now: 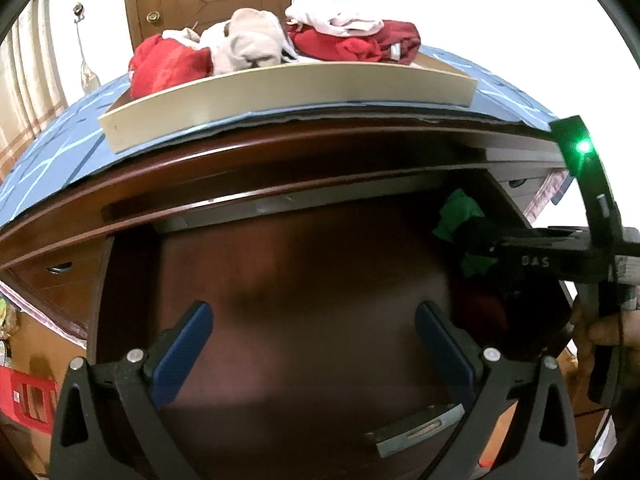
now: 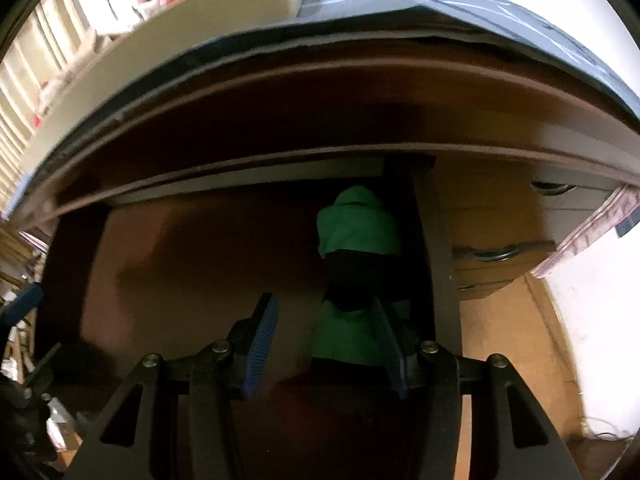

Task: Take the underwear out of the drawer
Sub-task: 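Reach the right tool into the drawer and grasp the green-and-black sock, then grasp the dark red sock with the left tool while the right tool holds the green sock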

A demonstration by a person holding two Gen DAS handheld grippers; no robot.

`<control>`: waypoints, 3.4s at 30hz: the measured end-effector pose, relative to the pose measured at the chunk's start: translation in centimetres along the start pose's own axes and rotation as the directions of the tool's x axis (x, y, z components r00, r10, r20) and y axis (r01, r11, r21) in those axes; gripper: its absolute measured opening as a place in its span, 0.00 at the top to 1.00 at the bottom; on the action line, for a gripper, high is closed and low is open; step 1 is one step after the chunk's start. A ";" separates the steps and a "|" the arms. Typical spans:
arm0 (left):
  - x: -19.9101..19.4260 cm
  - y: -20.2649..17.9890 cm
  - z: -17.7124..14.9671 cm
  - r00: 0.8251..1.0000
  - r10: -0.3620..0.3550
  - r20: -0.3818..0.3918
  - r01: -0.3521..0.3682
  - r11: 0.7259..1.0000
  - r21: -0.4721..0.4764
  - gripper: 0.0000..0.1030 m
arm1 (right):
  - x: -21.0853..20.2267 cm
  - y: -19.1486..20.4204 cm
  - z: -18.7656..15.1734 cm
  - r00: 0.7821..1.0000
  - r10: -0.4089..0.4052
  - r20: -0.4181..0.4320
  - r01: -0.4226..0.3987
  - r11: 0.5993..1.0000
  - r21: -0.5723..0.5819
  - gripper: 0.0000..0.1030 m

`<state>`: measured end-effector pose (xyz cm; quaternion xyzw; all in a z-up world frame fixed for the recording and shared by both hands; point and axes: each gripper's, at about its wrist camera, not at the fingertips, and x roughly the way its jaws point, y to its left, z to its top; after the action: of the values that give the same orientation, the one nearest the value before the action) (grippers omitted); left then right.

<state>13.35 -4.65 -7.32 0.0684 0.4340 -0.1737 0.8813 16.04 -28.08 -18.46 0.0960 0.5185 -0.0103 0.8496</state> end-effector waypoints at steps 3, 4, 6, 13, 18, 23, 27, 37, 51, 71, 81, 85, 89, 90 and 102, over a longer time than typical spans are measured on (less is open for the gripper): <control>-0.1 0.1 0.1 1.000 -0.004 0.003 0.004 1.000 0.000 0.01 | 0.7 0.4 0.7 0.999 0.000 -0.035 0.000 1.000 -0.006 0.50; -0.2 0.1 0.1 1.000 -0.005 0.004 0.005 1.000 0.000 0.01 | 0.9 0.5 0.9 0.999 0.025 -0.045 -0.025 1.000 0.001 0.49; -0.3 0.2 0.0 1.000 -0.006 0.006 0.006 1.000 0.000 0.01 | 1.0 1.1 1.2 0.998 0.029 -0.050 -0.028 1.000 0.011 0.44; -0.4 0.9 0.2 1.000 0.002 0.011 -0.001 1.000 -0.020 0.01 | 0.0 1.1 0.3 0.912 0.406 -0.059 -0.393 0.905 0.164 0.43; -0.3 1.3 0.3 1.000 0.002 0.012 -0.002 0.999 -0.032 0.01 | -3.6 0.4 0.7 0.976 0.213 0.050 -0.216 0.973 0.084 0.43; -0.4 1.3 0.3 1.000 -0.011 0.020 0.012 0.999 -0.038 0.01 | -3.1 -0.5 -0.5 0.985 0.170 -0.026 -0.166 0.979 0.121 0.43; -0.6 1.5 0.0 1.000 -0.019 0.017 0.019 0.999 -0.033 0.01 | -1.4 -0.2 -1.2 0.992 0.091 -0.087 -0.077 0.986 0.151 0.46; -1.2 2.9 -0.1 0.999 -0.009 0.032 0.011 0.998 -0.069 0.01 | -0.1 2.1 0.2 0.993 -0.028 -0.110 0.042 0.992 0.120 0.41; -1.2 3.8 -0.1 0.999 -0.015 0.040 0.019 0.996 -0.090 0.01 | 3.4 5.6 2.8 0.945 -0.312 -0.100 0.271 0.915 -0.298 0.51; 0.1 1.4 0.0 1.000 -0.018 -0.020 0.019 1.000 0.007 0.01 | -2.1 2.0 2.7 0.988 0.154 -0.028 -0.156 0.984 -0.083 0.79; 1.8 -3.4 1.3 0.990 -0.087 -0.108 0.102 0.986 0.133 0.01 | -9.1 -2.9 0.0 0.962 0.181 0.206 -0.181 0.983 -0.022 0.79; 3.3 -6.6 2.0 0.982 -0.092 -0.167 0.124 0.972 0.198 0.01 | -10.6 -4.9 -0.1 0.956 0.176 0.236 -0.180 0.984 -0.002 0.79; 5.3 -9.3 1.9 0.966 -0.064 -0.251 0.134 0.954 0.270 0.02 | -9.8 -4.9 -0.3 0.951 0.190 0.244 -0.198 0.980 0.009 0.79; 5.7 -9.8 1.8 0.958 -0.073 -0.277 0.151 0.950 0.272 0.04 | -9.9 -4.9 -0.6 0.950 0.192 0.245 -0.201 0.980 0.010 0.79; 10.8 -10.8 0.7 0.849 -0.058 -0.525 0.156 0.977 0.145 0.21 | -10.6 -5.2 -1.8 0.919 0.256 0.299 -0.279 0.960 0.036 0.79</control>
<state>15.98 -17.58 -15.13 0.1683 0.6403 -0.2367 0.7111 8.95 -33.77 -10.68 0.1961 0.3691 0.0717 0.9056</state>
